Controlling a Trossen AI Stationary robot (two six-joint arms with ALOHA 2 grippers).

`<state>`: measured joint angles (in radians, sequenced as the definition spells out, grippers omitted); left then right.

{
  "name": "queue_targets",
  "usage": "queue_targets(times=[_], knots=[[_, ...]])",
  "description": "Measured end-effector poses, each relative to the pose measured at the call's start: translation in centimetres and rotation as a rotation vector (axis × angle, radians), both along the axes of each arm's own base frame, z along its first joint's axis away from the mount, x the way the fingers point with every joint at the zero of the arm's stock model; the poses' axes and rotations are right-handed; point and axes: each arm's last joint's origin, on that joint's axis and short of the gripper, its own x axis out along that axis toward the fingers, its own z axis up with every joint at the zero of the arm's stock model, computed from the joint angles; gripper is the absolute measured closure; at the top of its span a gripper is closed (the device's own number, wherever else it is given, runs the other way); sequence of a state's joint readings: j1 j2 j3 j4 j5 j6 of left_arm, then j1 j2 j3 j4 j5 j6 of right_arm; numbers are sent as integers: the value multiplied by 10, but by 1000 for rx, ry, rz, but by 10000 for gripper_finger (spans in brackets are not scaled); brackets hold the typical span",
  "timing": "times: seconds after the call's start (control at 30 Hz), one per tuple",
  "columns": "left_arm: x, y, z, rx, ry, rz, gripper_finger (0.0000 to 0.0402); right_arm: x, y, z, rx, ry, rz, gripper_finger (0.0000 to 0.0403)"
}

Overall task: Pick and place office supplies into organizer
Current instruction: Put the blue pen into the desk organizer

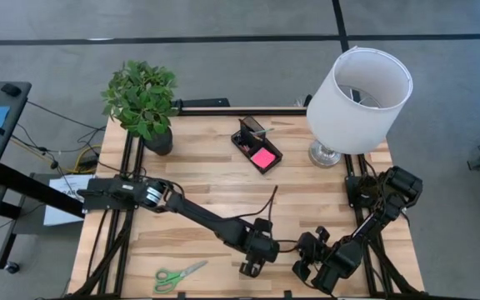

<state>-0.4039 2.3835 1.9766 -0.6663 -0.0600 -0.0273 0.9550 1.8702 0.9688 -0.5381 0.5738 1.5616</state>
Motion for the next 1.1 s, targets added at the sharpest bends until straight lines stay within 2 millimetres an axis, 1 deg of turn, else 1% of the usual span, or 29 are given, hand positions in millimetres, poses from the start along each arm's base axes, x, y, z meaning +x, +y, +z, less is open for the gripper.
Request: queue_targets(times=[0.17, 0.47, 0.6, 0.67, 1.1], knots=[[3, -2, -4, -6, 31, -16, 290, 0, 0, 0, -2, 1, -1, 403], [2, -3, -3, -16, 31, 5, 290, 0, 0, 0, 0, 0, -1, 403], [3, -3, -10, -8, 39, 16, 290, 0, 0, 0, 0, 0, -1, 403], [5, -4, -20, -16, 51, 10, 290, 0, 0, 0, 0, 0, -2, 403], [2, -2, -24, 13, 89, 37, 290, 0, 0, 0, 1, -1, 1, 403]])
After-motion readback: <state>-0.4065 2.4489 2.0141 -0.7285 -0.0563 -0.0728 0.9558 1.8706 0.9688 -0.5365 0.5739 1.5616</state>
